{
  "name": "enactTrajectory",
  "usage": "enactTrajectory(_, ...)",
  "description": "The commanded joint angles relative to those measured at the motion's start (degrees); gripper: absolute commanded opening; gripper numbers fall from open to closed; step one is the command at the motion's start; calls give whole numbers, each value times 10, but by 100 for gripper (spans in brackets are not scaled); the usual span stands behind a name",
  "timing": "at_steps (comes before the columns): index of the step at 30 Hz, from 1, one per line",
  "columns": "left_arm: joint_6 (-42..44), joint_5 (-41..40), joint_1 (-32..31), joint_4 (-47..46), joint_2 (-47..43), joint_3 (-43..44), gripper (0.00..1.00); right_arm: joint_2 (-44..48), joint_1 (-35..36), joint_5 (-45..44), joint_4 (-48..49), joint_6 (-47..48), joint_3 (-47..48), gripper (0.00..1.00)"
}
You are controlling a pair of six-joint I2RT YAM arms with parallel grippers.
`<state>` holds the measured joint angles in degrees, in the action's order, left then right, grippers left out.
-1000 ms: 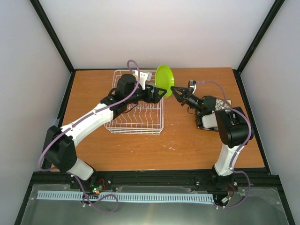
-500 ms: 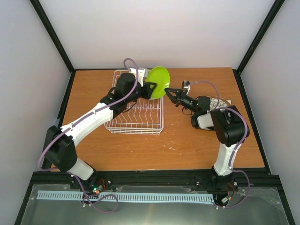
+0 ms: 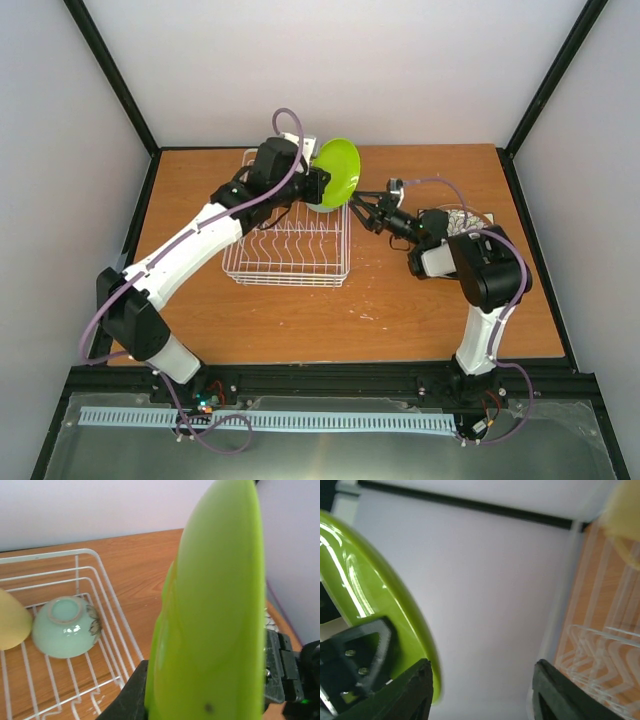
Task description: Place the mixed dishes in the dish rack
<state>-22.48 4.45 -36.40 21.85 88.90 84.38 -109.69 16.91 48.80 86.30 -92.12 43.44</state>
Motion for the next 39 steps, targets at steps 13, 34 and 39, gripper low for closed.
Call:
enactTrajectory(13,-27,-105,-27,419,136,198,1,179,-227,-5,-218,303,-190,54)
enactTrajectory(34,-122,-123,-66,500,237,263,1,192,-292,42,-258,321,-199,54)
enactTrajectory(39,-132,-135,-66,511,249,287,1,169,-309,60,-229,309,-198,54)
